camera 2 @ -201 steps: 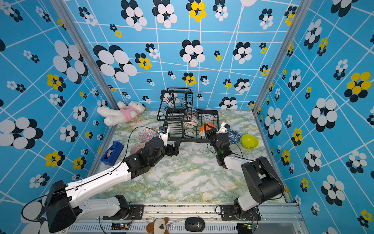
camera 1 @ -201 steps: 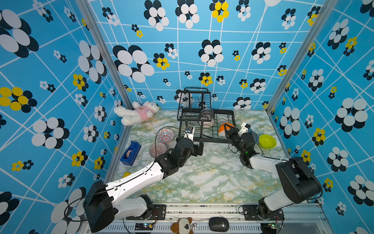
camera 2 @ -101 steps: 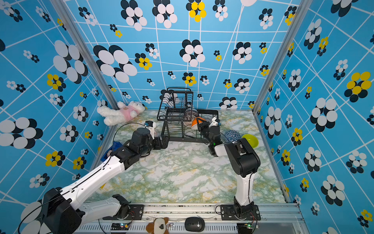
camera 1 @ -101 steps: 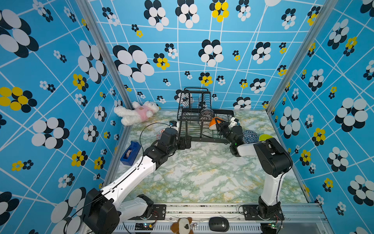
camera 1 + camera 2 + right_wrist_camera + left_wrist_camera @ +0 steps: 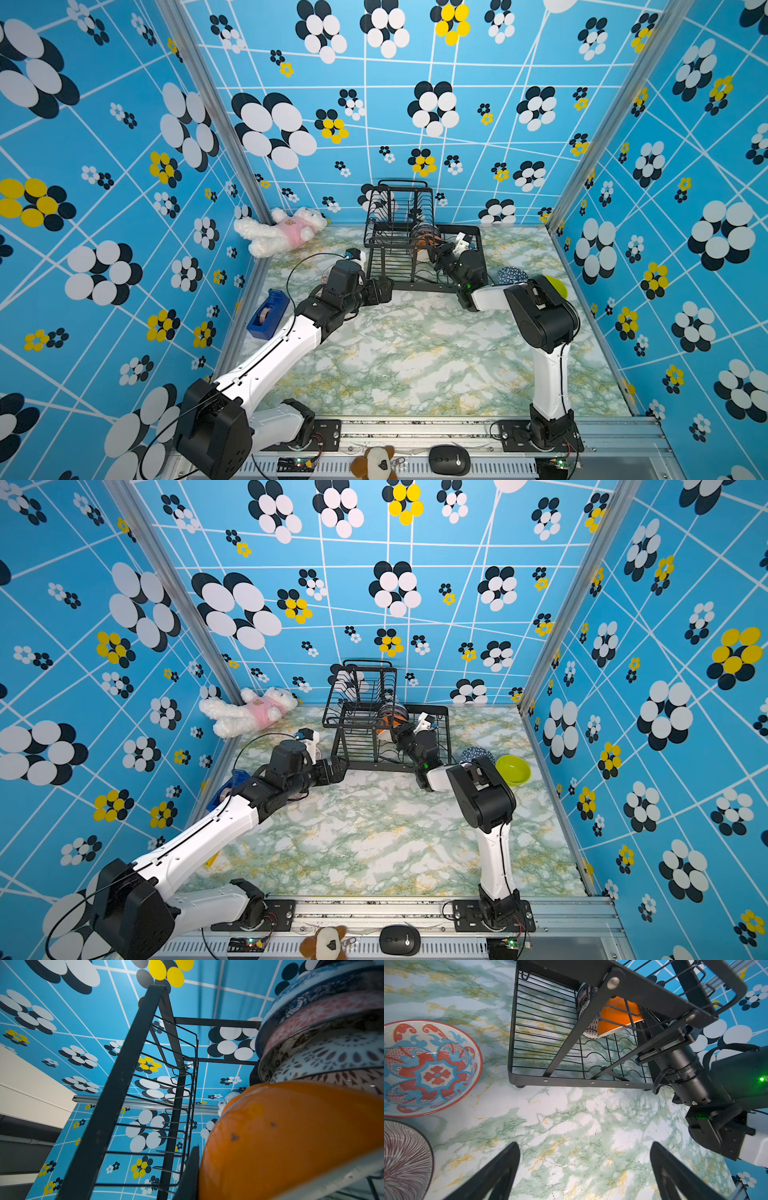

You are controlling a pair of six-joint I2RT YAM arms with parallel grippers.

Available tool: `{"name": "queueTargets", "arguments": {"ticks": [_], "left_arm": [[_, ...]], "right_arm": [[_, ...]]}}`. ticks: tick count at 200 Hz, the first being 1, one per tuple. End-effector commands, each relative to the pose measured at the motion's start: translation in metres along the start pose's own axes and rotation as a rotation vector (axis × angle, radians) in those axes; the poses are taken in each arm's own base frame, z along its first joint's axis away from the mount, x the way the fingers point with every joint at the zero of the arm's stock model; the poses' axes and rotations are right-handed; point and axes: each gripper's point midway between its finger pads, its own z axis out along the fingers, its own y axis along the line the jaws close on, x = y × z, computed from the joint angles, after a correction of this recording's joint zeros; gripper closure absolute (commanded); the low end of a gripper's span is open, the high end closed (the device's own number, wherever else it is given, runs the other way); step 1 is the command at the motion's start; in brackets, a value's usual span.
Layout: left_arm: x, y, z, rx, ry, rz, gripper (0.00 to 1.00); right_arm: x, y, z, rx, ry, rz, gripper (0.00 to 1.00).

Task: Load bowls into a dish rack
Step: Place the bowl in the dish rack.

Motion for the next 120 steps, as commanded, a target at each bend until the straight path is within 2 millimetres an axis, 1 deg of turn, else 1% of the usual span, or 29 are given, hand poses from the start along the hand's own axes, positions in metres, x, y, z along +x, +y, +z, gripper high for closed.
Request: {"name": "queueTargets", "arguments": {"ticks": [1, 17, 32, 34, 38, 59, 91, 120], "left_arm": [[0.002, 0.003, 0.003, 0.015, 0.004, -0.020, 0.01], [0.002, 0.004, 0.005, 0.020, 0.007, -0.032, 0.01], [0.002, 0.004, 0.005, 0.025, 0.011, -0.038, 0.01], [0.002, 0.004, 0.005, 0.025, 0.010, -0.039, 0.01], [0.002, 0.004, 0.005, 0.026, 0.010, -0.041, 0.01], [0.002, 0.004, 0.006, 0.029, 0.014, -0.049, 0.01], [0.003, 0.005, 0.008, 0.037, 0.021, -0.063, 0.01], [0.002, 0.005, 0.008, 0.045, 0.021, -0.074, 0.01]], "right_arm": [[0.005, 0.009, 0.012, -0.030, 0.019, 0.000, 1.00], [0.006, 0.004, 0.016, -0.024, 0.022, 0.004, 1.00], [0.006, 0.008, 0.019, -0.033, 0.021, 0.003, 1.00], [0.006, -0.003, 0.020, -0.014, 0.021, 0.005, 1.00], [0.007, -0.009, 0.020, -0.003, 0.022, 0.008, 1.00], [0.009, -0.016, 0.023, 0.006, 0.022, 0.011, 1.00], [0.015, -0.033, 0.026, 0.025, 0.025, 0.024, 1.00], [0.020, -0.040, 0.026, 0.018, 0.022, 0.023, 1.00]]}}
